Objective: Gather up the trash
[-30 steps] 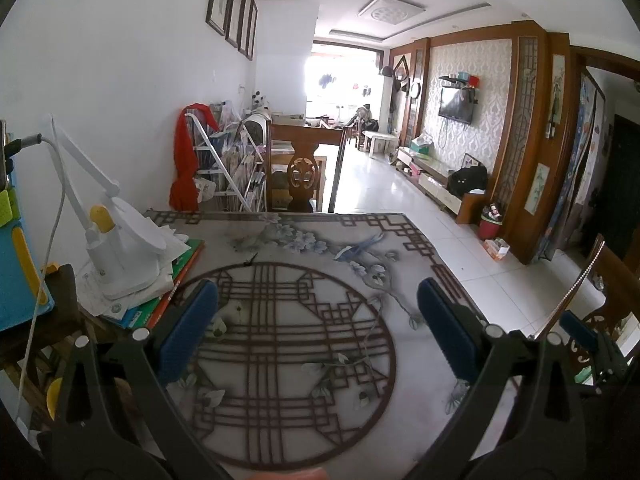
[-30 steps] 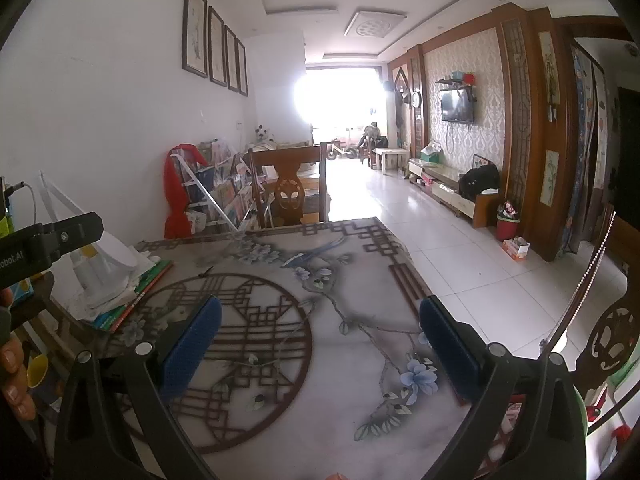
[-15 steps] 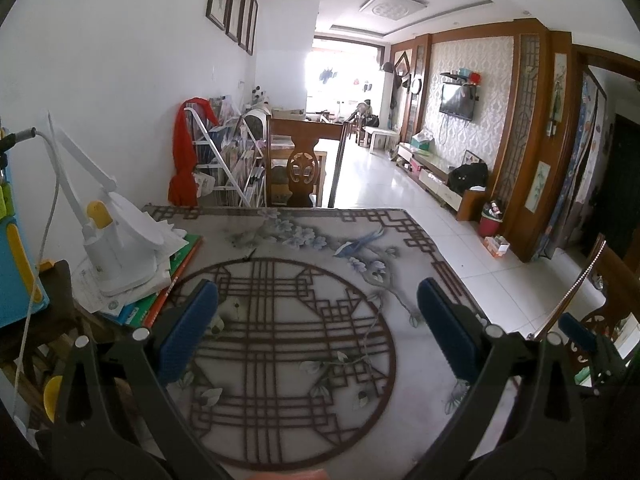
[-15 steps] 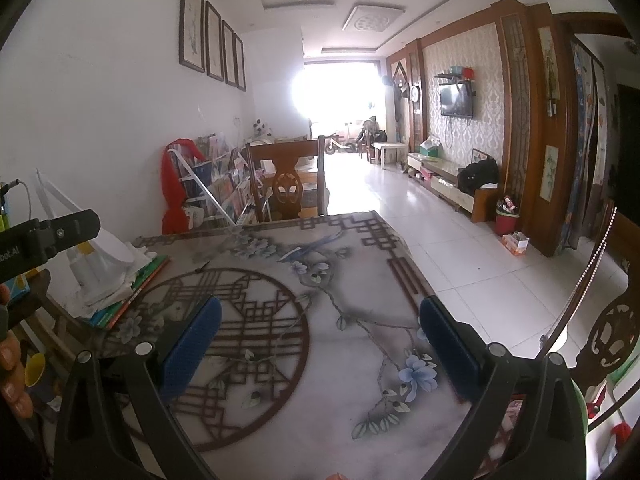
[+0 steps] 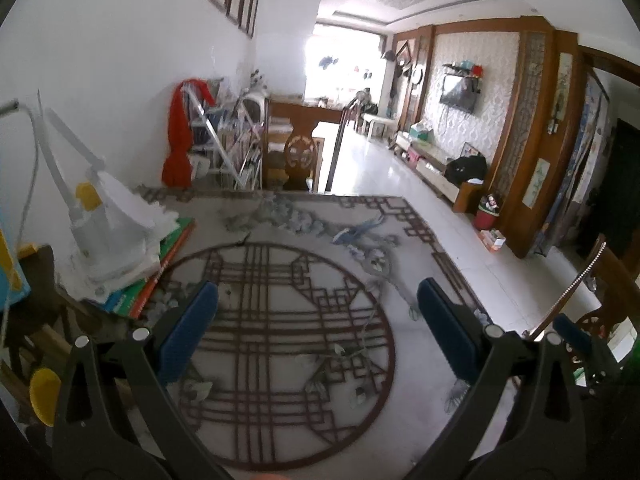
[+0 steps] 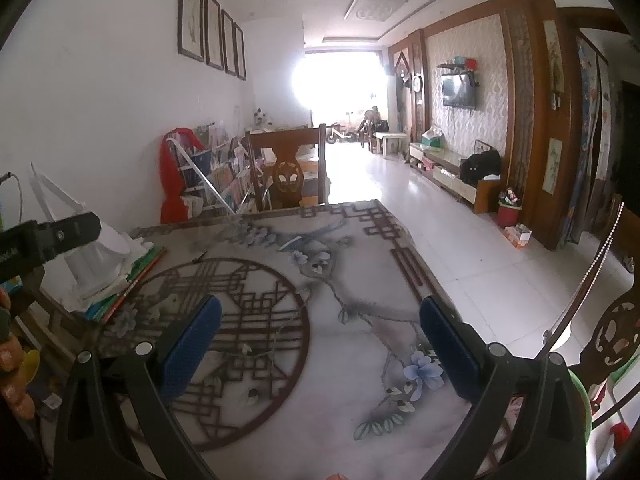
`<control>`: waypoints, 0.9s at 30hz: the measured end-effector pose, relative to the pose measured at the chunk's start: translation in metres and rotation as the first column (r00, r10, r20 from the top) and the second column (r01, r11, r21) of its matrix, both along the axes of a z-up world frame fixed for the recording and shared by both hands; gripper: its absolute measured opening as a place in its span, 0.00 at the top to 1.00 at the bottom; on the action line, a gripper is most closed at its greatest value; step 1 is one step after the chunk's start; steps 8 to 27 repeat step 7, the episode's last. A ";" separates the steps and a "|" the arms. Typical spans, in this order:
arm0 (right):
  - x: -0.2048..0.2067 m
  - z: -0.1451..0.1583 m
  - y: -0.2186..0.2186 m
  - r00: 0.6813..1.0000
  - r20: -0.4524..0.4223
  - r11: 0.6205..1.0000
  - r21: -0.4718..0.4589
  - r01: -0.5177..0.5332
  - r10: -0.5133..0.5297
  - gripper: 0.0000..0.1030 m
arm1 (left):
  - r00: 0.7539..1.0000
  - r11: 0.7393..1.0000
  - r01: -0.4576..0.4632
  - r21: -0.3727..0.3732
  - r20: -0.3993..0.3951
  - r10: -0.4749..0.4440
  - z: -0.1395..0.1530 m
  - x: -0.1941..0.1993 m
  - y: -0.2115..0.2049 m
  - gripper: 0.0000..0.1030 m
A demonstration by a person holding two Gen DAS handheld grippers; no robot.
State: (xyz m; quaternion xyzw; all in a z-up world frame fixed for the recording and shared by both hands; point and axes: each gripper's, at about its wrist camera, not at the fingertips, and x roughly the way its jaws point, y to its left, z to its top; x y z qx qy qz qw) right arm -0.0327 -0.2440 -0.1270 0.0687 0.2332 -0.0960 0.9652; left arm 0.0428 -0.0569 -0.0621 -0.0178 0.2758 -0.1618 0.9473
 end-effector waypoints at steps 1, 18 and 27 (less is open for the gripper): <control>0.003 -0.004 0.000 1.000 -0.012 1.000 0.002 -0.005 0.005 0.07 | 0.999 1.000 -0.019 0.008 -0.027 0.019 -0.012 0.006 0.000 0.05; 0.037 -0.047 -0.005 0.988 -0.151 1.000 -0.004 -0.016 0.015 0.07 | 0.964 0.979 -0.069 0.191 -0.239 0.114 -0.114 0.047 0.006 0.05; 0.037 -0.047 -0.005 0.988 -0.151 1.000 -0.004 -0.016 0.015 0.07 | 0.964 0.979 -0.069 0.191 -0.239 0.114 -0.114 0.047 0.006 0.05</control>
